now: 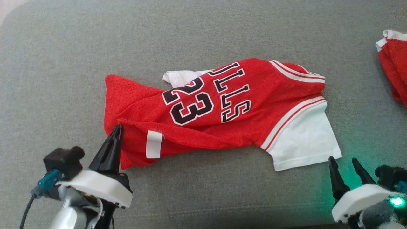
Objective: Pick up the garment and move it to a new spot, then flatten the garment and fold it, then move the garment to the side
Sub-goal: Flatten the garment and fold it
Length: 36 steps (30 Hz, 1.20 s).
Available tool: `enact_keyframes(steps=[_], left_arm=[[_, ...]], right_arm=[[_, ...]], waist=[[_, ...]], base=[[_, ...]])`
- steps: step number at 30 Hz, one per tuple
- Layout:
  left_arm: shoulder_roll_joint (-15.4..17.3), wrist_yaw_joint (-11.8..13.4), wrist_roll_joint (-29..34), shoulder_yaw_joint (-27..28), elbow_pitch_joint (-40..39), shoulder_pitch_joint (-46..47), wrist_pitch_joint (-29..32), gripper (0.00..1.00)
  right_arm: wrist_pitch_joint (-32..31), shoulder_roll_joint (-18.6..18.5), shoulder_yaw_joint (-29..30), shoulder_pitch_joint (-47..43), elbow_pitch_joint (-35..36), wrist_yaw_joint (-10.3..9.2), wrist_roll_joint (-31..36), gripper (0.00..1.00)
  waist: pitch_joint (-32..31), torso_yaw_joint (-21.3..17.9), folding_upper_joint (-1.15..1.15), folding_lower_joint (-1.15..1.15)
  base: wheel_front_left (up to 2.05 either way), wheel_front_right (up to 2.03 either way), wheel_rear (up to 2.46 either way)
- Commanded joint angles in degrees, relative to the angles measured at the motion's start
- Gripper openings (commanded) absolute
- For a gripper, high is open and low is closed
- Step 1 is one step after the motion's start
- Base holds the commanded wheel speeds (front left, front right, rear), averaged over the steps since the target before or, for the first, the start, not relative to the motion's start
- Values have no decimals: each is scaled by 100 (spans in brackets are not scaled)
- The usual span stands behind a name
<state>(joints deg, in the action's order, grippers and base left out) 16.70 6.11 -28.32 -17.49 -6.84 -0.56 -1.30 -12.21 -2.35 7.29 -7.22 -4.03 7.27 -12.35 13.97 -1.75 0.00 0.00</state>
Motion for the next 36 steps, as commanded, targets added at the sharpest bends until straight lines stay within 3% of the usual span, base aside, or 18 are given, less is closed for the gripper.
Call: enact_keyframes(steps=[1, 5, 6, 8, 14, 25, 31, 36], left_arm=[[129, 29, 62, 218, -193, 265, -6, 0], [136, 32, 65, 214, -193, 292, -15, 0], [138, 35, 68, 213, -192, 300, -21, 0], [138, 34, 79, 199, -190, 324, -33, 0], [195, 28, 183, 202, -352, 393, -187, 0], [568, 47, 725, 325, -1517, 936, -396, 0], [674, 46, 1014, 474, -2160, 1830, -449, 0], [749, 58, 1143, 578, -2523, 2508, -267, 0]], right_arm=[[-31, -53, -95, 265, 46, 22, -101, 100], [-103, -53, -115, 430, -263, 22, -243, 100], [-170, -53, -149, 470, -352, 22, -271, 92], [-344, -53, -198, 505, -497, 22, -393, 0], [-94, -55, -133, 562, -103, 22, -523, 0], [658, -429, 30, 1277, 2319, 22, -572, 0], [472, -804, 43, 2158, 3289, 22, -450, 0], [179, -965, 62, 2849, 3628, 22, -465, 0]], waist=[[33, 22, 0, 0], [79, 50, 0, 0], [91, 58, 0, 0], [115, 90, 0, 0], [103, 105, 0, 0], [-334, 36, 0, 0], [-658, 68, 0, 0], [-838, 73, 0, 0]], base=[[0, 0, 0], [0, 0, 0], [0, 0, 0], [0, 0, 0], [0, 0, 0], [0, 0, 0], [0, 0, 0], [0, 0, 0]])
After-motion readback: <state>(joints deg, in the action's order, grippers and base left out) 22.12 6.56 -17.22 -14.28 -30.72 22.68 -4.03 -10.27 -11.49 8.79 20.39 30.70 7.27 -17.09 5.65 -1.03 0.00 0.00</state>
